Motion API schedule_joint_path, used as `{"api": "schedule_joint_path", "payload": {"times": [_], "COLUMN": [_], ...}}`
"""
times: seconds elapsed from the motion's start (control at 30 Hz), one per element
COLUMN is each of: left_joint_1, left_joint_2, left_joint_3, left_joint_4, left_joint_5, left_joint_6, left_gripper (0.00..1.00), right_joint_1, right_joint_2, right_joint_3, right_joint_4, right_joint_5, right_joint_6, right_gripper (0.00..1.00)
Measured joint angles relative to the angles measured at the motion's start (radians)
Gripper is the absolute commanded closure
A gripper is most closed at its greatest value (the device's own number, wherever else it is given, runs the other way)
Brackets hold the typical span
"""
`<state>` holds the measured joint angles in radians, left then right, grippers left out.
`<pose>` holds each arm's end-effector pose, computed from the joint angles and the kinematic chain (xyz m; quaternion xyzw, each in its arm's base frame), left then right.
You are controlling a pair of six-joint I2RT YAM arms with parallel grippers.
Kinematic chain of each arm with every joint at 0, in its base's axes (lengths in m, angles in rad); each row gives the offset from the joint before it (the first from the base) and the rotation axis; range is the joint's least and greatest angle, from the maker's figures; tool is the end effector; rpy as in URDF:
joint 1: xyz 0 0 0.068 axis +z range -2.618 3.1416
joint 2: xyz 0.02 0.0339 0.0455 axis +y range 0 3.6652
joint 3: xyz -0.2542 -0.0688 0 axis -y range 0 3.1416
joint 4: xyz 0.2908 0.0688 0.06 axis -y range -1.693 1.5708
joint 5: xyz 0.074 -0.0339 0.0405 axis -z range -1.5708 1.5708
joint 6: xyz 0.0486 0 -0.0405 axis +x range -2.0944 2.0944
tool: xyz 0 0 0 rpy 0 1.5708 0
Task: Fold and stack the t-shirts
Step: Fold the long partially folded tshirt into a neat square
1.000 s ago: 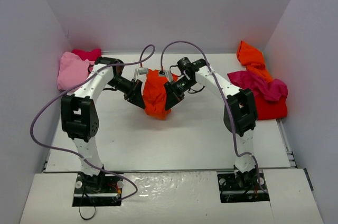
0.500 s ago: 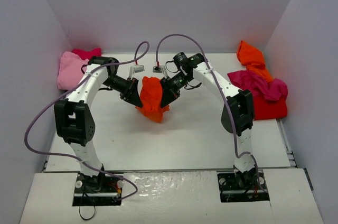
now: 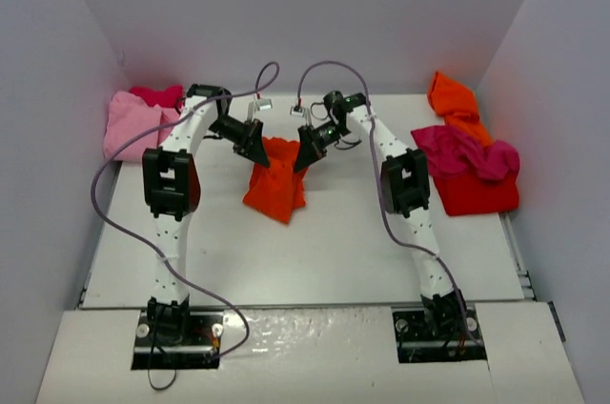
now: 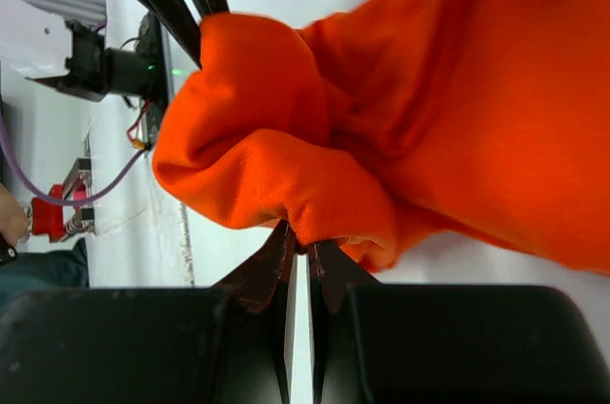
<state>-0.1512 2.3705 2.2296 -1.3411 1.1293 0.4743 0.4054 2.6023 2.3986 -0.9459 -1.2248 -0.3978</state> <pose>0.4946 -0.1198 0.2148 0.2823 0.7957 -0.5216 0.1230 0.5076 0.2676 0.1614 -0.4234 0.6896 0.5628 0.1689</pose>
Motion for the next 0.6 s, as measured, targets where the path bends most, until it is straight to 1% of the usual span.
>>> {"api": "schedule_joint_path", "payload": {"times": [0.17, 0.23, 0.33, 0.47, 0.6], "left_joint_1": [0.022, 0.042, 0.082, 0.125, 0.142], "left_joint_2": [0.214, 0.257, 0.287, 0.304, 0.304], "left_joint_3": [0.225, 0.252, 0.262, 0.323, 0.359], "left_joint_4": [0.010, 0.018, 0.026, 0.064, 0.105], "left_joint_5": [-0.005, -0.006, -0.007, -0.001, 0.014], "left_joint_6": [-0.060, -0.100, -0.170, -0.241, -0.289], "left_gripper": [1.00, 1.00, 1.00, 1.00, 1.00], "right_joint_1": [-0.037, -0.048, -0.059, -0.069, -0.071], "right_joint_2": [0.085, 0.088, 0.087, 0.087, 0.087], "right_joint_3": [-0.003, -0.003, -0.004, -0.007, -0.008], "right_joint_4": [0.112, 0.173, 0.273, 0.399, 0.492], "right_joint_5": [-0.008, -0.004, -0.005, -0.006, -0.002], "right_joint_6": [0.107, 0.157, 0.230, 0.337, 0.430], "right_gripper": [1.00, 1.00, 1.00, 1.00, 0.99]}}
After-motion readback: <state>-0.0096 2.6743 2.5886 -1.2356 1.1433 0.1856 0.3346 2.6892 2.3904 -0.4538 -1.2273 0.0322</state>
